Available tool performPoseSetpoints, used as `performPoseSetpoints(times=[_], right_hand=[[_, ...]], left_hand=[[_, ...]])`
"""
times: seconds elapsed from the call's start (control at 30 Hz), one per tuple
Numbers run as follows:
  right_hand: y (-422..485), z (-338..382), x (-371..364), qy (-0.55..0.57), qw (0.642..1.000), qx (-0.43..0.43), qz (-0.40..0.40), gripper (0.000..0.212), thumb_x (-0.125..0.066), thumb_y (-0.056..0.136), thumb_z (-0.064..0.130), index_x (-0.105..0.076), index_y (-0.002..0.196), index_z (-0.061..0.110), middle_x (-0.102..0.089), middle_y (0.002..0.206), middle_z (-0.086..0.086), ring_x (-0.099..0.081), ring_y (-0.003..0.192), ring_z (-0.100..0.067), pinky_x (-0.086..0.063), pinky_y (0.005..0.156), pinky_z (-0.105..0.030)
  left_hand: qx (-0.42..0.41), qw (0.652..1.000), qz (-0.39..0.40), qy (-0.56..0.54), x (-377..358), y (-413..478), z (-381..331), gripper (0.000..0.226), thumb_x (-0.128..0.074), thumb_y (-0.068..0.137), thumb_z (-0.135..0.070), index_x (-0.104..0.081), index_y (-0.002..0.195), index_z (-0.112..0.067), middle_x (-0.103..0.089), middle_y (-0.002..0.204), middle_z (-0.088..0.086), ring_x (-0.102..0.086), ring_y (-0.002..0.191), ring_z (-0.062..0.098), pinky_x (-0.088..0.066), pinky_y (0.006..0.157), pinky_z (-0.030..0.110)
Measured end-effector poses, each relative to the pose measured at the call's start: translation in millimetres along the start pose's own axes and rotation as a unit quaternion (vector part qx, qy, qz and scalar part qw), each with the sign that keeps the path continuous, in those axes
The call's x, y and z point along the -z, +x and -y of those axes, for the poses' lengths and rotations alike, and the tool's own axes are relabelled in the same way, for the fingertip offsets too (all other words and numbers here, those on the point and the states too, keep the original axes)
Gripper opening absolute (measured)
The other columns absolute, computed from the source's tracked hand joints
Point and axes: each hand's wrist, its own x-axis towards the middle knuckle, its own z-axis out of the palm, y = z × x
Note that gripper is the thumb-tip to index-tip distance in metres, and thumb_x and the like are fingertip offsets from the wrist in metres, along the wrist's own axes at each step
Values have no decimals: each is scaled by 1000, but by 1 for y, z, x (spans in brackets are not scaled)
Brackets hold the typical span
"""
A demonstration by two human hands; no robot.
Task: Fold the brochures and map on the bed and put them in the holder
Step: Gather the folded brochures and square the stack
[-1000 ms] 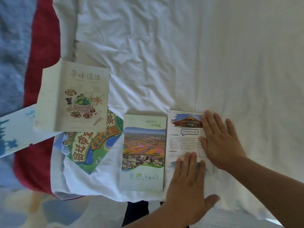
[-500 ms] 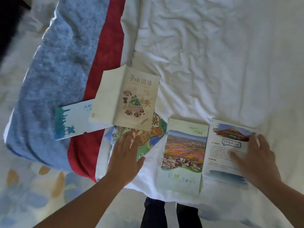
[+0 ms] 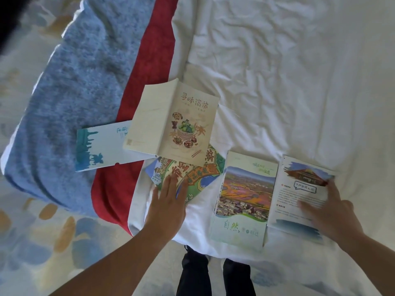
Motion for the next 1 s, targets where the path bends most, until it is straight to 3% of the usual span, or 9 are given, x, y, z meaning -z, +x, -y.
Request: performPoseSetpoints(times=[0.2, 0.27, 0.37, 0.43, 0.53, 0.67, 0.77, 0.9, 1.0], right_hand=[[4, 1, 2, -10, 1000, 6, -8, 86, -73, 79, 44, -20, 146, 40, -44, 109, -14, -53, 77, -31, -45, 66, -35], [5, -1, 5, -9, 1000, 10, -13, 87, -74, 78, 43, -19, 146, 40, -38, 107, -11, -51, 72, -27, -43, 62, -33], [8, -5, 12, -13, 999, 29, -27, 87, -75, 78, 39, -19, 145, 42, -36, 108, -9, -50, 68, -22, -42, 61, -33], [11, -7, 17, -18, 998, 42, -35, 88, -76, 77, 38, -19, 144, 43, -36, 110, -8, -52, 68, -23, -41, 60, -33], [13, -9, 20, -25, 998, 50, -34, 89, -75, 78, 37, -18, 145, 44, -36, 113, -10, -55, 72, -29, -43, 63, -35], [13, -10, 17, -27, 998, 54, -30, 90, -75, 79, 37, -16, 146, 43, -34, 112, -8, -56, 74, -30, -42, 61, -33], [13, -8, 16, -28, 998, 56, -29, 90, -75, 79, 38, -15, 147, 43, -34, 111, -7, -57, 76, -31, -43, 62, -34], [11, -7, 15, -27, 998, 56, -27, 91, -74, 78, 40, -14, 147, 42, -35, 116, -10, -59, 86, -35, -50, 76, -39], [11, -8, 16, -23, 998, 59, -27, 93, -74, 78, 41, -13, 148, 43, -34, 112, -7, -56, 81, -31, -46, 74, -37]], left_hand=[[-36, 999, -35, 0, -8, -8, 13, 68, -83, 65, -14, -61, 128, 0, -58, 128, 30, -58, 118, 43, -55, 88, 52], [-58, 997, -55, 9, -14, -13, 22, 65, -83, 64, -14, -63, 124, 2, -60, 125, 30, -60, 116, 43, -55, 89, 51], [-79, 993, -90, 8, -20, -25, 34, 45, -53, 84, -14, -62, 125, 3, -57, 129, 30, -55, 122, 42, -50, 98, 50], [-72, 992, -96, -42, -20, -31, 36, 47, -42, 87, -15, -61, 126, 3, -52, 136, 28, -49, 129, 41, -45, 104, 50], [1, 982, -87, -167, -13, -31, 29, 45, -58, 87, -9, -57, 131, 0, -46, 144, 22, -41, 137, 36, -45, 105, 47], [197, 920, -97, -323, 3, -15, 14, 51, -61, 88, -12, -47, 137, -9, -36, 150, 15, -36, 136, 33, -43, 101, 46], [289, 872, -94, -385, 10, 1, 12, 50, -56, 87, -16, -45, 136, -13, -45, 137, 15, -45, 122, 36, -44, 99, 49], [398, 773, -114, -481, 12, 10, 18, 58, -54, 84, -11, -40, 139, -23, -52, 115, 9, -57, 89, 30, -48, 63, 34], [413, 722, -131, -539, 9, 7, 24, 44, -52, 88, -12, -53, 128, -29, -67, 105, 2, -63, 77, 17, -44, 52, 25]])
